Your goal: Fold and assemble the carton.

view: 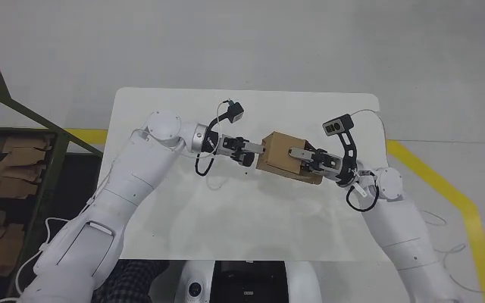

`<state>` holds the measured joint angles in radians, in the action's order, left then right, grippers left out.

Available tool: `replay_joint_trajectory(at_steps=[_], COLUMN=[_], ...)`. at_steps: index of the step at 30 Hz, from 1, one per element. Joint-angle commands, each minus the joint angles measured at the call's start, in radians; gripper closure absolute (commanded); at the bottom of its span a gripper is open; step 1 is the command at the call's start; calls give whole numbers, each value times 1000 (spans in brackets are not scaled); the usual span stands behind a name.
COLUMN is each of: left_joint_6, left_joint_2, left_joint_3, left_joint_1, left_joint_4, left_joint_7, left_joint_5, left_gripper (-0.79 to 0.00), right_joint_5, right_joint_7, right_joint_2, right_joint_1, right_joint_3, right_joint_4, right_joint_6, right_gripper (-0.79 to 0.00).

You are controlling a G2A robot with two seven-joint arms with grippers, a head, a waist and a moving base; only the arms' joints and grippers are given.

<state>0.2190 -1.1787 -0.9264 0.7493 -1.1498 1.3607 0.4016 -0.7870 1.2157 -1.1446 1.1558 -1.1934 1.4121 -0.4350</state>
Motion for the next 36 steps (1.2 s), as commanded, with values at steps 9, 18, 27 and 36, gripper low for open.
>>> replay_joint_trajectory(at_steps=[9,18,27,36], left_joint_6=[1,4,4,13], left_joint_2=[-4,-7,-9,-8], left_joint_3=[14,22,28,16], left_joint_1=[-4,-11,-18,-23], left_joint_4=[-11,-17,-16,6], left_joint_7=[9,12,17,10], left_joint_5=[2,5,7,18], left_gripper=[-785,-785,-785,-785], right_joint_5=[-11,-5,-2,-3], right_joint_7=[28,29,31,35], right_joint_2=[-8,-13,-16,-17], right_joint_1=[-18,-27,-32,-35], right_joint_3=[22,30,32,22], right_joint_4=[-27,-37,-42,-46], right_joint_6=[4,6,11,12], right_gripper=[0,0,0,0])
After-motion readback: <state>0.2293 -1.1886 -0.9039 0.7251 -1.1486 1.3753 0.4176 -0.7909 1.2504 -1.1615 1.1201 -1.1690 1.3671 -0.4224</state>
